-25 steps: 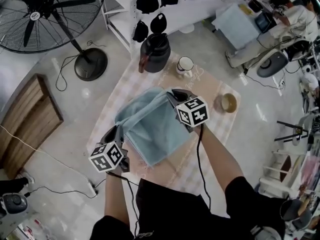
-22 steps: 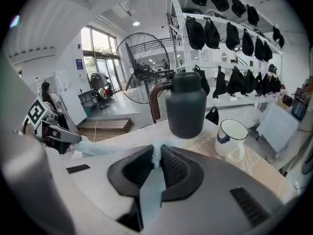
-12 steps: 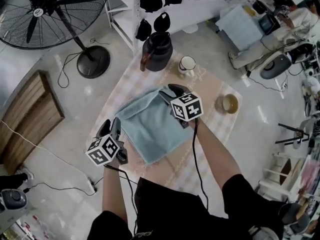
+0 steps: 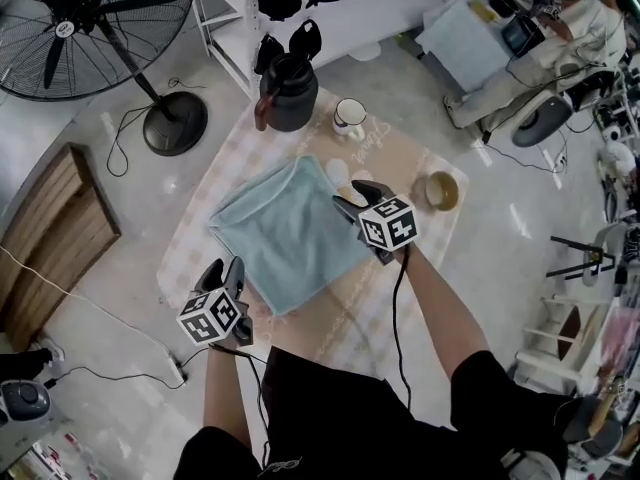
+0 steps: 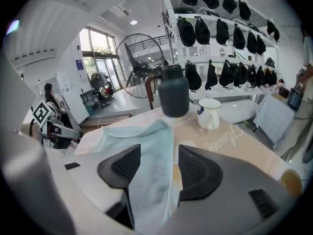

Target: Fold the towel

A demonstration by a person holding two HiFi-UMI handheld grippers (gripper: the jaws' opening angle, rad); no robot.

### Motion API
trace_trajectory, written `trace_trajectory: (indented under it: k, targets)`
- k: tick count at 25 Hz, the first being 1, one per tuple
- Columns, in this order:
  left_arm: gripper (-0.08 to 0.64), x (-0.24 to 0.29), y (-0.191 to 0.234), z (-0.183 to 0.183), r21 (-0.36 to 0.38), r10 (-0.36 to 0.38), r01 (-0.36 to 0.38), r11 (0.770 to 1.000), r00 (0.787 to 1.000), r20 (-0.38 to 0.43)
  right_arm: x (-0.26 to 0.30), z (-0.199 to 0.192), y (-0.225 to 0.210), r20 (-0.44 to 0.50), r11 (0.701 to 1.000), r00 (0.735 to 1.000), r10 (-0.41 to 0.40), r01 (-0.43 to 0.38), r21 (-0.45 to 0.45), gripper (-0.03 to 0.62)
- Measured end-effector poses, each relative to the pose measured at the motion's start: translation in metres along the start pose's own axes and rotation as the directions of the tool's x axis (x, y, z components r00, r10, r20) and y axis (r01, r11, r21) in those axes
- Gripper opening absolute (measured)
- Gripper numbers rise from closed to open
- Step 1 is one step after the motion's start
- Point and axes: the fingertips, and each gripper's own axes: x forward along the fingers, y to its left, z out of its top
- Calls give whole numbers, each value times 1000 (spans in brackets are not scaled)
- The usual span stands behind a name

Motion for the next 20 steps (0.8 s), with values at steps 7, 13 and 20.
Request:
trace_trajectory:
  k: [7,13,20]
  targets:
    - [178,-6,-30,-60,26,1,1,1000,998,-69,-34,-73,-9,-63,1000,998,18,-17,15,219]
    - [178,-14,-55,-99,75,17,-10,997,996,-93,-46,-114,-1,-119,995,989,84,-89,-37,219]
    - [178,-19,-58,-139,43,59,-54,998,989,-134,-52,-154,2,-135,985,976,173,-172,23,221]
